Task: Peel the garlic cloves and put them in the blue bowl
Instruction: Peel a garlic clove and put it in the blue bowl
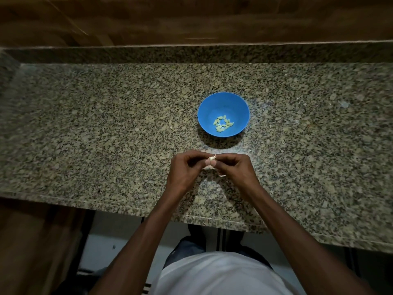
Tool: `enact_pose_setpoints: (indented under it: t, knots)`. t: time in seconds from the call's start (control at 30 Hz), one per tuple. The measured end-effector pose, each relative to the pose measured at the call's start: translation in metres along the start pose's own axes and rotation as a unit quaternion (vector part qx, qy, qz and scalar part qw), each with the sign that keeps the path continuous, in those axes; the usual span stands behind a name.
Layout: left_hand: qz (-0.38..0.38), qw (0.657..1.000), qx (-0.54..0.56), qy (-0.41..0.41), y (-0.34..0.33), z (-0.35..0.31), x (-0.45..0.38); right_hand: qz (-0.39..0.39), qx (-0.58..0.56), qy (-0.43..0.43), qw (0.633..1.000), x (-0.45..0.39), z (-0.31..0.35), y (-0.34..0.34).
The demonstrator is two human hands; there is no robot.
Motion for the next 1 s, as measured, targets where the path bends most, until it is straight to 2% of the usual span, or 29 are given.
enact_pose_setpoints:
  t: [0.4, 1.0]
  knots:
    - [-0.051, 0.998, 0.004, 0.048, -0.007, 0.017, 0.007, -0.013, 0.040, 0.011, 0.999, 0.001, -0.015, -0.005]
    - [-0.037, 0.999, -0.021, 0.028, -0.003, 0.035, 0.010, -0.095, 0.021, -0.039, 0.994, 0.009, -0.043, -0.018]
Point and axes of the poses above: each hand's wrist, its own x-axis away from the middle knuckle, its own y-axis out of the back of the hand, z = x × y, the point moved 3 cm from there along -x, towards the middle knuckle, and after that the axes turned 15 degrees about -x, right-handed, at the moved point
